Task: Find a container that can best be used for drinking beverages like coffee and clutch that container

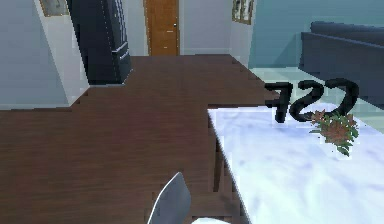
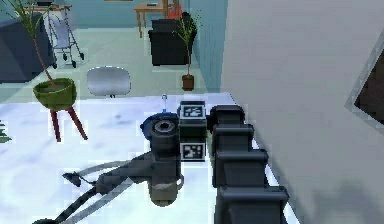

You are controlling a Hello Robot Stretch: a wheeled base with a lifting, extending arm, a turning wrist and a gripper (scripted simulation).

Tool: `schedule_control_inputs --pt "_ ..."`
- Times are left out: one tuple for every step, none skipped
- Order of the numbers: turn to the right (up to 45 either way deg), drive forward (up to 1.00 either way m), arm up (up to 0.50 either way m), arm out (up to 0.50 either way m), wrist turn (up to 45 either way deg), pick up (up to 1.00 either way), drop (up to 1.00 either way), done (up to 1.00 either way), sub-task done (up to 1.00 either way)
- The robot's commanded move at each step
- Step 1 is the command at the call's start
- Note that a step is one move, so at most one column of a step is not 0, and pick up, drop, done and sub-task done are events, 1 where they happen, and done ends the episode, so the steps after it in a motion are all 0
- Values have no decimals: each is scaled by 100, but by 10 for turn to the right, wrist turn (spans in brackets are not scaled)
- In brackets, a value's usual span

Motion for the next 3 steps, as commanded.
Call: schedule_control_inputs --pt "0 0 0 0 450 0 0 0 0" --pt "0 0 0 0 240 0 0 0 0" --pt "0 0 -30 0 0 0 0 0 0"
